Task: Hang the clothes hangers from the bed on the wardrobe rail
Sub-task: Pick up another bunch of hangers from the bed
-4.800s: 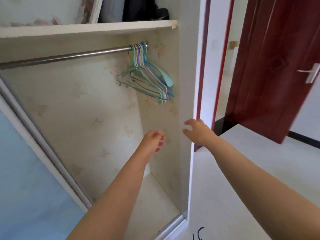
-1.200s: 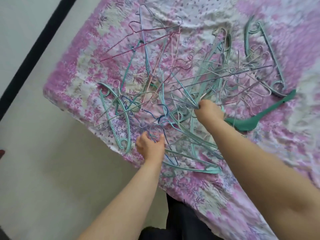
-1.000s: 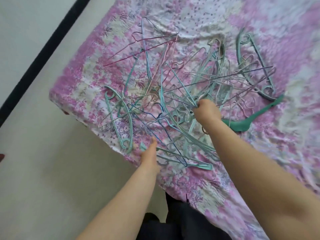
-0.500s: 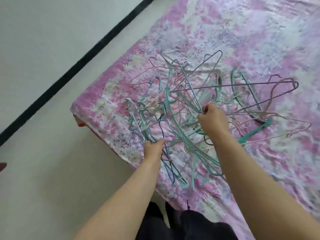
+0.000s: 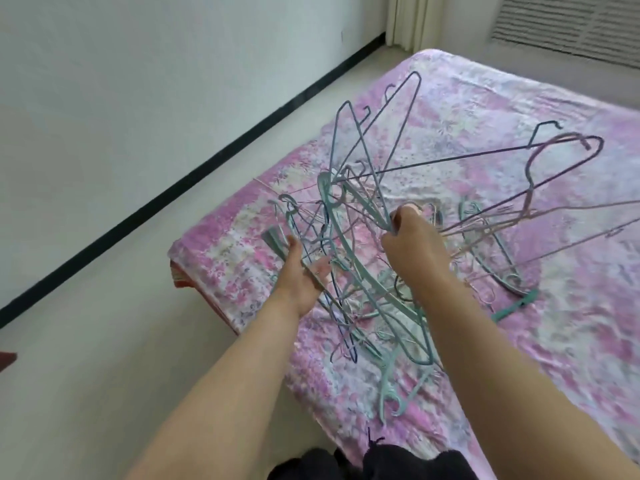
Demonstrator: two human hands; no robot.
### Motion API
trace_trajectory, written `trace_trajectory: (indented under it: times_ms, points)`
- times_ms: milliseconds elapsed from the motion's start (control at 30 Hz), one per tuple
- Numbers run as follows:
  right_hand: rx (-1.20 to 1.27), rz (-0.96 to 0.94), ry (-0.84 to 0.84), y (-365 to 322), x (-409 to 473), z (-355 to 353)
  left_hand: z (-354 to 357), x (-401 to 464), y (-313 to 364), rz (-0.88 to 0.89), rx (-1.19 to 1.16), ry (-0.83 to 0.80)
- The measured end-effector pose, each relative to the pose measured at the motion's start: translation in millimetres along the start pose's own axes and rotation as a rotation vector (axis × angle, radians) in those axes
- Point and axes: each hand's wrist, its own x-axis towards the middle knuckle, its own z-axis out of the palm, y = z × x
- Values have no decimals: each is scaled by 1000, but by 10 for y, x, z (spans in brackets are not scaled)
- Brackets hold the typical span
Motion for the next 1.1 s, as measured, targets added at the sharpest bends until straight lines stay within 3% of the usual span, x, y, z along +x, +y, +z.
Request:
trace_trajectory:
  times_ms: [167, 400, 500, 633, 800, 867, 1000, 1067, 1100]
  points:
    - [-136, -110, -30, -202, -256, 162, 396, -45, -101, -76, 154, -186]
    - [-213, -176, -134, -168, -373, 294, 394, 95, -336, -221, 232, -69]
    - [-270, -208, -207, -157, -393, 294, 241, 434, -554, -164, 303, -37]
    - [-309, -193, -322, -129, -430, 260, 521, -59, -450, -115, 360, 0]
    - [-453, -338, -2, -5, -386, 79, 510, 43, -407, -80, 416, 229]
    - [-437, -452, 45, 63, -363, 54, 534, 47, -382, -115, 464, 212]
    - [-128, -853, 161, 261, -386, -39, 604, -37, -250, -189, 476, 132]
    - [84, -871, 253, 407, -412, -145, 428, 257, -242, -244, 470, 122]
    - [203, -780, 286, 480, -409, -200, 332, 383, -218, -262, 457, 129]
